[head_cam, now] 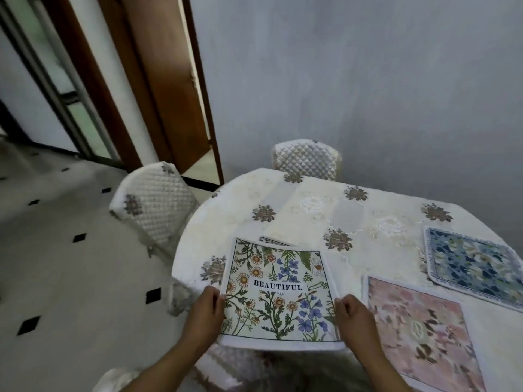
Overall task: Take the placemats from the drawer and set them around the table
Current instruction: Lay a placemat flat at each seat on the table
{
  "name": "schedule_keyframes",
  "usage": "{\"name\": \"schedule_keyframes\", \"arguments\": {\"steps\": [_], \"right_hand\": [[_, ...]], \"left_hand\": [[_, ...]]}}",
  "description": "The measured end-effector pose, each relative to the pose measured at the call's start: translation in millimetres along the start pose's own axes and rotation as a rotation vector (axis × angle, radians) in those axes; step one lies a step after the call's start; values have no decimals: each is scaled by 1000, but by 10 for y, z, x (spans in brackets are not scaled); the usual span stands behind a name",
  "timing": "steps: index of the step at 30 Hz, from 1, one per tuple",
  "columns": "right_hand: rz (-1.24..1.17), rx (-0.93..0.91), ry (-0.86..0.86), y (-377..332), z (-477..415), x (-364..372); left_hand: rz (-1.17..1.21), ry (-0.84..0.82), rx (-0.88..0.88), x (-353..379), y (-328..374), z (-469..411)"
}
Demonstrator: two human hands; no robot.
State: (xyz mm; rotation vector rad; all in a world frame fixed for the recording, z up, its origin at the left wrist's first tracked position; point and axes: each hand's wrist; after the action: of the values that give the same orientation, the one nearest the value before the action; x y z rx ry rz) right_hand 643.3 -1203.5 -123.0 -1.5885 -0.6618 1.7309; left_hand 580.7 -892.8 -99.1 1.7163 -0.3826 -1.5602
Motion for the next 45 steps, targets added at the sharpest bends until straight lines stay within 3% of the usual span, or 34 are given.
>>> {"name": "schedule_keyframes", "arguments": {"steps": [6,8,10,16,22,39,45], "right_hand": [[27,-186,-87,-1362,734,1081],[45,-263,-139,-2013,1203,1728],[-3,-222,-125,-2130,1273,1740],[79,-350,-216,-3162,1965,2875],[71,-363,-248,-3718,2024,3572],[2,-230,-193,-5596,388,5445],[-17,-106,-47,-6054,-125,5851]], "left_hand": [[68,171,-60,-1603,-1088,560],[86,247,-133,-2350,-1769,884],[51,251,-100,-2485,-1766,864],[125,351,-232,-3683,-2837,1329],[145,363,-264,-4164,-3503,1088],[49,207,-169,-5715,-4662,-2045],[75,76,-35,-5922,-4884,-3418]]}}
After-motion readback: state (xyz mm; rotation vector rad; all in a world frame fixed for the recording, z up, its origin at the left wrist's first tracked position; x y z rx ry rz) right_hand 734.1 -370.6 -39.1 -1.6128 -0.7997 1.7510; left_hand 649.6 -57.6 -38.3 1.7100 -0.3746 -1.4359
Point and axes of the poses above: each hand's wrist, its own z-axis away from the middle knuckle, its own x-axis out of the palm, y = z × x, and after that the axes turned 2 degrees about -y, right-handed
